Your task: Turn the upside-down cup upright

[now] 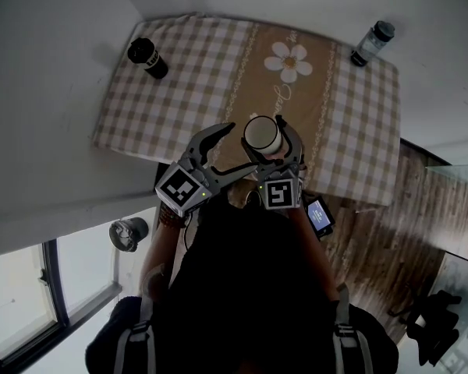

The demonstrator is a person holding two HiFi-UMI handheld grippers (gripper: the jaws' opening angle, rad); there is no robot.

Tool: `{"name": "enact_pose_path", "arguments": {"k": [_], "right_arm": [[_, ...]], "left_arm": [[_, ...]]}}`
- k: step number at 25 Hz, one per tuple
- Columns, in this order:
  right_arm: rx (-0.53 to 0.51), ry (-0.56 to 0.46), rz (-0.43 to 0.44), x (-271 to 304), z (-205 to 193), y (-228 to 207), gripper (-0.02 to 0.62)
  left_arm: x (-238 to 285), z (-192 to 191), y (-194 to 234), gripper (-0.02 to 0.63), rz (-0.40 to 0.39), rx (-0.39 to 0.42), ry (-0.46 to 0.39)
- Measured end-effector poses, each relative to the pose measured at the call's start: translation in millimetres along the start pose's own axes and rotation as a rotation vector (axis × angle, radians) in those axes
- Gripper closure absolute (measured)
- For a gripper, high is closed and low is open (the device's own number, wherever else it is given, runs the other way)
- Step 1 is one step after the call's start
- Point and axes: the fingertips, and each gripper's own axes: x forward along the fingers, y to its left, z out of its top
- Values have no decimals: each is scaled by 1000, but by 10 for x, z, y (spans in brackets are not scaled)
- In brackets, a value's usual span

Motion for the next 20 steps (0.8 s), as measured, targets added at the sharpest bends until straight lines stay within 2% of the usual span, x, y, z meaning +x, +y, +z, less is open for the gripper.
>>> {"name": "enact_pose_path", "arguments": {"k": [2,6,9,12,15,18,20], "right_arm": [[-36,15,3,-1,-14,39,186],[-120,42,-6,-14,-30,81,186],[-225,68,-20,-10,-41,116,186],[-314,84,-28,-9,-31,147,186],[-363,91,-28,-7,-20,173,186],[-401,103,-19,-3,-40,225,184],[-417,110,-17,0,-60,241,184]], "left_arm": [[103,53,-63,276,-32,41,34],[289,-99,-127,278,-80,119,165],[339,-266,-199,278,-112,157,254],[387,-358,-221,376,-90,199,286],[432,-377,-297,435,-89,271,288],[439,-446,-324,451,-81,327,320],[432,-480,-321,453,-70,333,340]]}}
